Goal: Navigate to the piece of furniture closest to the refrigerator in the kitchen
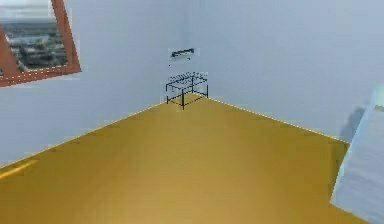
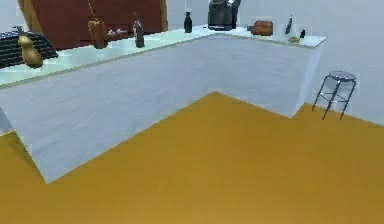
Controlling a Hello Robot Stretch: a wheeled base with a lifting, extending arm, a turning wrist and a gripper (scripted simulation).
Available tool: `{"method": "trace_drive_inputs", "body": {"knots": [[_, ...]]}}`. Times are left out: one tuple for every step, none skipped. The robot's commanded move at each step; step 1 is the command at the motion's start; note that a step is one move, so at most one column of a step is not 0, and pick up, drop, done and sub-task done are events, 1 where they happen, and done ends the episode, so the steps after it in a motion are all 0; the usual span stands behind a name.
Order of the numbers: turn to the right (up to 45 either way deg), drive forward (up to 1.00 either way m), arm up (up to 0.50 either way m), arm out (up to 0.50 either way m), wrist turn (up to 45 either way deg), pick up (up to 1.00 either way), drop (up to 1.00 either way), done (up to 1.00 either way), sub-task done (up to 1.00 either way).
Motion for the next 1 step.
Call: {"method": "trace_drive_inputs", "body": {"knots": [[-45.0,0.00,0.00,0.00,0.0,0.00,0.00,0.00,0.00]]}}
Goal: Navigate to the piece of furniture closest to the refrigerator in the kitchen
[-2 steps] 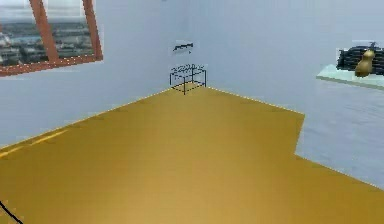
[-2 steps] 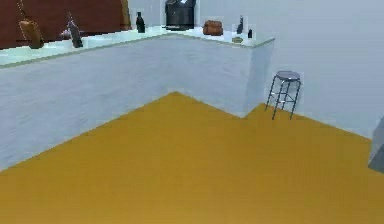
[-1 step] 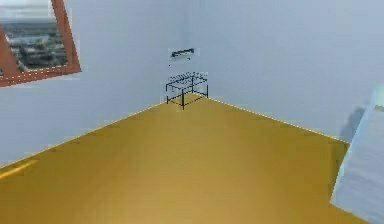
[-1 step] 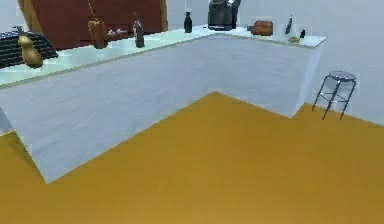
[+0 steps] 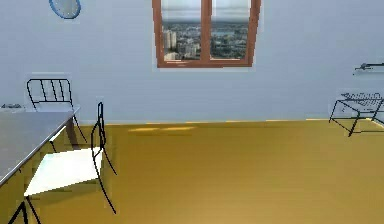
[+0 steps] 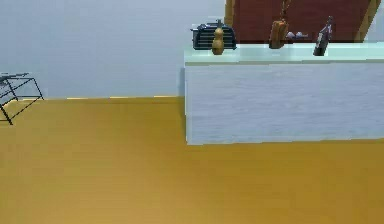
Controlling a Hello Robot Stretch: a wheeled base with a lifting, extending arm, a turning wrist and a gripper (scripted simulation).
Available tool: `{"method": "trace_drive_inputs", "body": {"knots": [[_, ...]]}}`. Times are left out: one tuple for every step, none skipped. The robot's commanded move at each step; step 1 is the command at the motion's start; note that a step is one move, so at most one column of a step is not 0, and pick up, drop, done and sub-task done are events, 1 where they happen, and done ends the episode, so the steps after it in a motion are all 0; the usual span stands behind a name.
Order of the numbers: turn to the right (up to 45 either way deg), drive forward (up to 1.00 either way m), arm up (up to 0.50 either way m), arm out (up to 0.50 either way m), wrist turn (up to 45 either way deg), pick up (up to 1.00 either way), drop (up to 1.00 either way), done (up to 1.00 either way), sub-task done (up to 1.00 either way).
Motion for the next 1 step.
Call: {"method": "trace_drive_inputs", "body": {"knots": [[-3.0,0.00,0.00,0.00,0.0,0.00,0.00,0.00,0.00]]}}
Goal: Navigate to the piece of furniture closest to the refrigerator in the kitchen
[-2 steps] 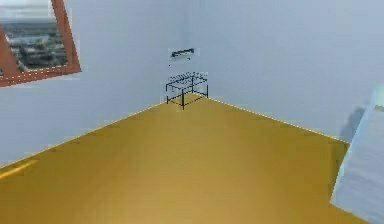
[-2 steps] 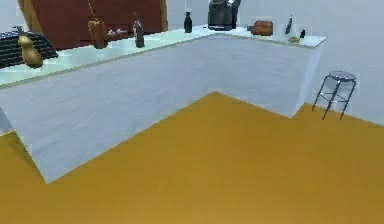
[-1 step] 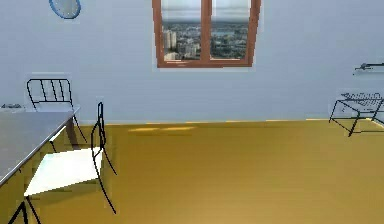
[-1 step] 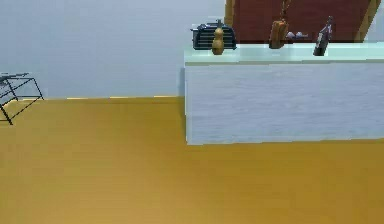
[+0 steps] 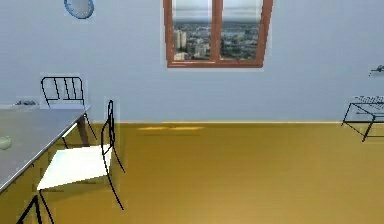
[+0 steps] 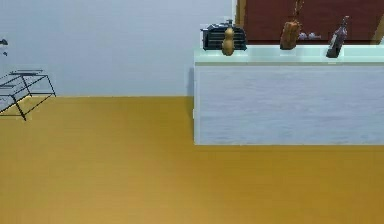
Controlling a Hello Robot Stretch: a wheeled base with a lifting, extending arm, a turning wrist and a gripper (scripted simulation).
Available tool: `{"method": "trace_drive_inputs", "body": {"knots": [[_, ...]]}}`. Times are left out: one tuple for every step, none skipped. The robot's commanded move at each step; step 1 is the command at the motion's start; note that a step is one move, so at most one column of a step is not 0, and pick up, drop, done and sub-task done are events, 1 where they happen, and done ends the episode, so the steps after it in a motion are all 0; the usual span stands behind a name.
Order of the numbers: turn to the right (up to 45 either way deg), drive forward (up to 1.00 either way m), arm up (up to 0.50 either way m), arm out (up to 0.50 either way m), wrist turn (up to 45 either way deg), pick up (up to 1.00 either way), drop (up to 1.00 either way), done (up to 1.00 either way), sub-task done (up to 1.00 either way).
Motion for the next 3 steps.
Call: {"method": "trace_drive_inputs", "body": {"knots": [[0.0,0.45,0.00,0.00,0.0,0.00,0.00,0.00,0.00],[45.0,0.00,0.00,0.00,0.0,0.00,0.00,0.00,0.00],[45.0,0.00,0.00,0.00,0.0,0.00,0.00,0.00,0.00]]}}
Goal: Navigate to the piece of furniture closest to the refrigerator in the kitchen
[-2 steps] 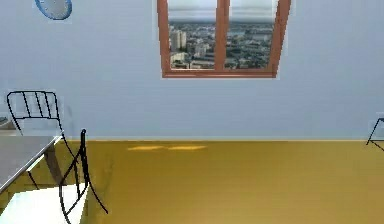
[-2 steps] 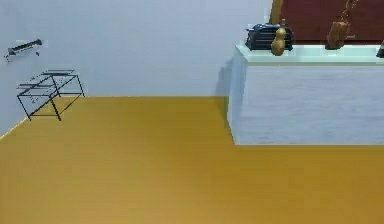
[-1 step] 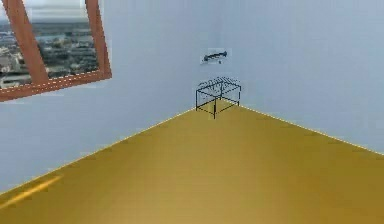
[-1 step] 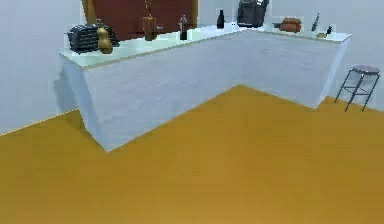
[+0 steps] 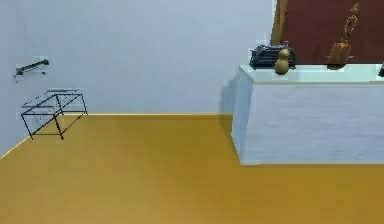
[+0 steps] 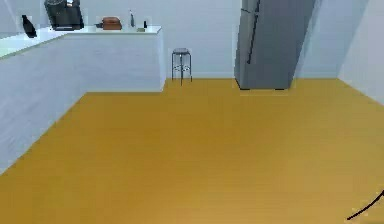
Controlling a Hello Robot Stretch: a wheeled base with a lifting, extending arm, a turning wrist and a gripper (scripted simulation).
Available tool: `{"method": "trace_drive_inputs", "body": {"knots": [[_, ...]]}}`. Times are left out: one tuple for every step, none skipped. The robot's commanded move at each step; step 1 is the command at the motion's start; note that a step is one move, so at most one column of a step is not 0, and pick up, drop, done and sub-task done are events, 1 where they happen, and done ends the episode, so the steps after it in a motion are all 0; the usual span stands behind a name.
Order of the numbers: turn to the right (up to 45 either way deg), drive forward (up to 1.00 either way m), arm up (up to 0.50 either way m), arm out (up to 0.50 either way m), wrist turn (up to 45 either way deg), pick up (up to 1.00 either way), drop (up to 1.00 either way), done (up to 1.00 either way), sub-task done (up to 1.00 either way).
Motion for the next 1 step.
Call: {"method": "trace_drive_inputs", "body": {"knots": [[45.0,0.00,0.00,0.00,0.0,0.00,0.00,0.00,0.00]]}}
